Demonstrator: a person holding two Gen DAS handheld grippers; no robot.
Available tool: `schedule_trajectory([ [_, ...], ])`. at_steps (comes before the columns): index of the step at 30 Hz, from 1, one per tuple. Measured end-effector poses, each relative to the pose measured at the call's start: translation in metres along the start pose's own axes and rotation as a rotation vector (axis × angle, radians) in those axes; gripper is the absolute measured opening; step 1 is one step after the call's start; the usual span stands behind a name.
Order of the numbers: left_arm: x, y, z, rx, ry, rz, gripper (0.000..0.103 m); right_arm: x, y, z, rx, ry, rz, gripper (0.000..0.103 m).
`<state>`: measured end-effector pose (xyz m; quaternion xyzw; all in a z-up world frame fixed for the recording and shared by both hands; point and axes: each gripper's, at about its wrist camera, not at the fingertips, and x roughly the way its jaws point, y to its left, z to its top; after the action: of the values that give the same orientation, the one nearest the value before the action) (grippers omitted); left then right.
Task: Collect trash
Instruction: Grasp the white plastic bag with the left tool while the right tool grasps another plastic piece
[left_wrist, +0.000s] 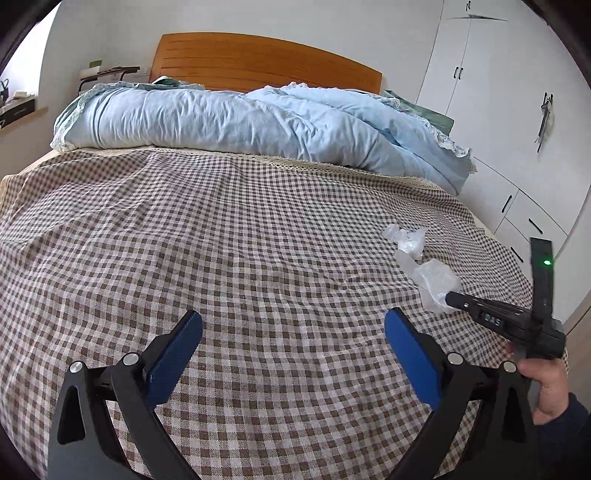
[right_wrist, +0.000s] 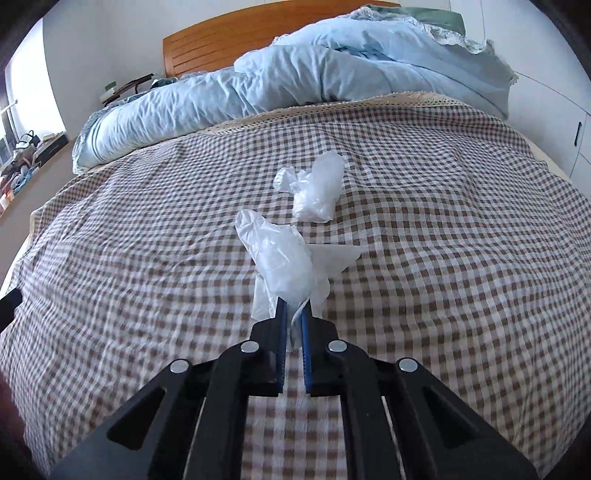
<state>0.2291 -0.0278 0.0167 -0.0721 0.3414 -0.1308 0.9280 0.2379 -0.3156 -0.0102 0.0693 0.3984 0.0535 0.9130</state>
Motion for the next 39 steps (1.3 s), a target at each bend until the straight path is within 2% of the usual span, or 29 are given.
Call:
schedule_trajectory([
  [4, 0.000, -0.010, -0.007, 0.040, 0.005, 0.007, 0.095, -0.040, 0.003, -0.022, 0.031, -0.081, -0.046, 0.007],
  [8, 0.006, -0.024, -0.011, 0.073, 0.015, -0.015, 0.095, -0.061, -0.011, -0.030, 0.092, -0.185, -0.141, 0.007],
  [12, 0.031, -0.061, 0.009, 0.085, 0.046, -0.022, 0.095, -0.067, -0.039, -0.031, 0.183, -0.254, -0.183, 0.007],
  [14, 0.053, -0.093, 0.029, 0.127, 0.037, -0.040, 0.095, -0.071, -0.059, -0.035, 0.245, -0.277, -0.183, 0.007],
  [16, 0.091, -0.126, 0.049, 0.161, 0.061, -0.054, 0.095, -0.081, -0.078, -0.043, 0.323, -0.307, -0.167, 0.007],
  [19, 0.155, -0.157, 0.069, 0.142, 0.085, -0.037, 0.095, -0.099, -0.095, -0.054, 0.379, -0.353, -0.178, 0.007],
  [23, 0.228, -0.177, 0.073, 0.119, 0.249, -0.029, 0.094, -0.104, -0.113, -0.059, 0.400, -0.360, -0.161, 0.007],
  [26, 0.245, -0.190, 0.072, 0.115, 0.257, -0.070, 0.093, -0.106, -0.121, -0.059, 0.430, -0.356, -0.121, 0.007],
  [27, 0.247, -0.196, 0.072, 0.134, 0.246, -0.080, 0.079, -0.105, -0.120, -0.059, 0.429, -0.352, -0.108, 0.007],
  [29, 0.250, -0.206, 0.068, 0.172, 0.252, -0.087, 0.029, -0.104, -0.114, -0.058, 0.408, -0.351, -0.091, 0.007],
  [33, 0.226, -0.208, 0.063, 0.178, 0.234, -0.135, 0.028, -0.100, -0.112, -0.058, 0.403, -0.336, -0.079, 0.007],
  [39, 0.125, -0.201, 0.055, 0.233, 0.152, -0.141, 0.028, -0.102, -0.111, -0.062, 0.421, -0.336, -0.070, 0.007],
])
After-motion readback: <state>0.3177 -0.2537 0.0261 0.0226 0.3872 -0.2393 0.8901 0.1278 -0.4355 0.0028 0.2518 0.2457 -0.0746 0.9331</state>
